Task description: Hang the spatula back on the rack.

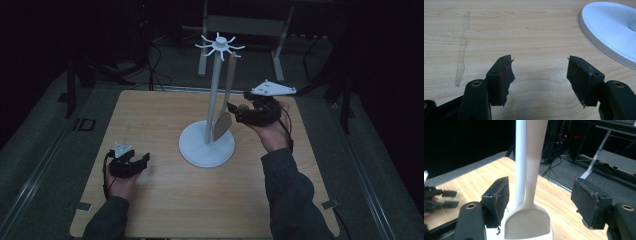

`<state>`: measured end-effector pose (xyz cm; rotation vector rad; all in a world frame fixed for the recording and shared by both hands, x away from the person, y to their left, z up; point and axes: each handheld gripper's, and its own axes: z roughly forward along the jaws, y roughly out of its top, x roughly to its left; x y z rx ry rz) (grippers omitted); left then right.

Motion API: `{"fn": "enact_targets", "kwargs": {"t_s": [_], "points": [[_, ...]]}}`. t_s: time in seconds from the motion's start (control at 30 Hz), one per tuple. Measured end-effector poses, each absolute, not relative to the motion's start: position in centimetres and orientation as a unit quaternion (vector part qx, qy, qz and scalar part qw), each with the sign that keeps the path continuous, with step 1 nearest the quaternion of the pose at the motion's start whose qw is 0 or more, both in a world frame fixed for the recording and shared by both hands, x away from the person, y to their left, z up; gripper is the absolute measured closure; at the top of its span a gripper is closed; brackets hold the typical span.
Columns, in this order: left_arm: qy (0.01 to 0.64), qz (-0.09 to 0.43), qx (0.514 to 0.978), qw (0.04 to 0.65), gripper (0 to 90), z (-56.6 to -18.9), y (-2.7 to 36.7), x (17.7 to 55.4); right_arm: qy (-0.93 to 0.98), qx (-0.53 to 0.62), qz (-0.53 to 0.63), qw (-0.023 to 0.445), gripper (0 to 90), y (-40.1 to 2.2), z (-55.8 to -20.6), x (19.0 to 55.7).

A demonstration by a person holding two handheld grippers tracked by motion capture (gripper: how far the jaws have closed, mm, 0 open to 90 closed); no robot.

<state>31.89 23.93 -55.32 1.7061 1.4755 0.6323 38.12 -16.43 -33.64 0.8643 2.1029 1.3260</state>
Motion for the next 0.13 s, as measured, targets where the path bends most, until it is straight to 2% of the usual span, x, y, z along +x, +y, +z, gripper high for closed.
{"fn": "enact_targets", "kwargs": {"t_s": [0.1, 0.13], "points": [[0.58, 0.249, 0.67, 0.391, 37.4, -55.3, 24.0, 31.9, 0.777, 0.332, 0.466, 0.261, 29.8, -17.7, -35.2, 37.3], [0.581, 0.25, 0.669, 0.391, 37.4, -55.3, 24.0, 31.9, 0.783, 0.345, 0.445, 0.265, 29.7, -18.9, -36.9, 36.8]]}}
